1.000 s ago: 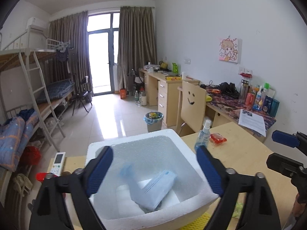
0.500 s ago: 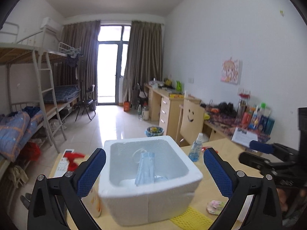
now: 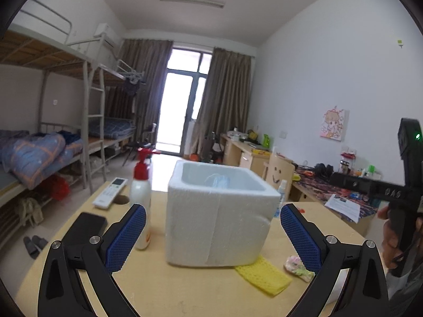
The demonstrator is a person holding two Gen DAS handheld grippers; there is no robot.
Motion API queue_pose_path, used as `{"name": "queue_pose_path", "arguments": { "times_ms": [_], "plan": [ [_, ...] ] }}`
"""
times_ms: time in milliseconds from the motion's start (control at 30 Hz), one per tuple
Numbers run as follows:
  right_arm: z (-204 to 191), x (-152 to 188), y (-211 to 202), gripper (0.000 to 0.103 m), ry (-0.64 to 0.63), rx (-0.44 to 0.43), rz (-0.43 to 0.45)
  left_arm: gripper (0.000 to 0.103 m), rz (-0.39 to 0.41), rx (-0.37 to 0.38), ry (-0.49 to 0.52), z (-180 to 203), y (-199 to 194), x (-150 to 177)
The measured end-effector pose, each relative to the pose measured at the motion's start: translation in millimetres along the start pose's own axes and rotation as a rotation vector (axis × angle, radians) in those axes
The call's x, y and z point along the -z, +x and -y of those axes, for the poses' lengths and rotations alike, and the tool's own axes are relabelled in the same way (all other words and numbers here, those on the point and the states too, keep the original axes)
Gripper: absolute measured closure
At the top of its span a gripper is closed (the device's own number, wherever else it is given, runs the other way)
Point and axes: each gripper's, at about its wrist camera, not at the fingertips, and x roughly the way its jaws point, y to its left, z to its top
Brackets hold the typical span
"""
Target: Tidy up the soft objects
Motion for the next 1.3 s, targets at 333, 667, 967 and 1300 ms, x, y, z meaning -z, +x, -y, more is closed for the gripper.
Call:
{"name": "queue_pose_path", "arguments": {
  "times_ms": [333, 667, 967, 1300],
  "plan": [
    [-16.6, 23.2, -20.0, 0.019, -0.042, -0.013, 0.015, 0.001, -0.047, 0.043, 0.019, 5.4, -17.8, 39.1],
    [-20.0, 48.0, -41.6, 0.019, -0.008, -0.014, 0.004, 0.001, -0.05, 0.025, 0.025, 0.6, -50.1, 54.4],
    [-13.2, 79.9, -64.0, 0.019, 0.018, 0.047, 0.021, 0.001, -0.09, 0.033, 0.04, 5.9, -49.3, 71.8],
    [6.5, 99.0, -77.0, 0.015, 0.053, 0.109, 0.027, 0.001, -0.117, 0.112, 0.053, 30.8, -32.1, 79.5]
  ]
}}
